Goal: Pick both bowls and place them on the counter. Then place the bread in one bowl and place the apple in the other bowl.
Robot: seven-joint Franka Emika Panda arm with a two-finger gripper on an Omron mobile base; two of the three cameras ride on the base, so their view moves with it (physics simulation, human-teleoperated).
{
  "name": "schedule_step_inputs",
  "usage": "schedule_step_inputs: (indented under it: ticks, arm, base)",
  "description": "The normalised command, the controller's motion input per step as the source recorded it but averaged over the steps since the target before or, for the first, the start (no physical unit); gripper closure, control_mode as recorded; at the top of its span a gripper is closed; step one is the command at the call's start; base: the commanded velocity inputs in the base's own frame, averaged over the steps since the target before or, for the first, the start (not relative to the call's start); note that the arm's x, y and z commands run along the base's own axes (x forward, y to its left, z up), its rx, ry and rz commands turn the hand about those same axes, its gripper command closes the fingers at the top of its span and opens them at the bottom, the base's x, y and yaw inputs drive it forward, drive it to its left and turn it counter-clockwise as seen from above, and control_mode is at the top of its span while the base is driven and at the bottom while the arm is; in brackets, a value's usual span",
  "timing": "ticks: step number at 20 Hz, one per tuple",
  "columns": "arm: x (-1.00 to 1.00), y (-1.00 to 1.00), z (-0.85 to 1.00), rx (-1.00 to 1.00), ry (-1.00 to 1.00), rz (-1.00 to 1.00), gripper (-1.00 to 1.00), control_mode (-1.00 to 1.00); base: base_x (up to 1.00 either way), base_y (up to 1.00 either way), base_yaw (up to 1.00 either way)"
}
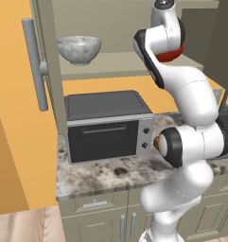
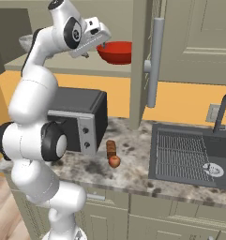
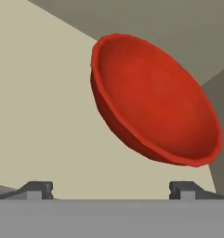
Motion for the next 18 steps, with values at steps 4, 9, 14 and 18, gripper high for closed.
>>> schedule_step_inputs:
  ticks: [4,9,14,18]
  arm:
    - [0.26,-0.24,-0.22,-0.01,0.00,0.02,-1.00,-1.00]
    - [0.35,-0.21,-0.20,-0.01,0.00,0.06,-1.00,-1.00]
    - [0.44,-0.08,-0.03,0.00,0.00,0.06,-1.00,-1.00]
    - [0.44,0.00,0.00,-0.01,0.00,0.05,-1.00,-1.00]
  base:
    - [0.00,0.00,0.00]
    - [0.00,0.00,0.00]
    - [0.00,0.00,0.00]
    - [0.00,0.00,0.00]
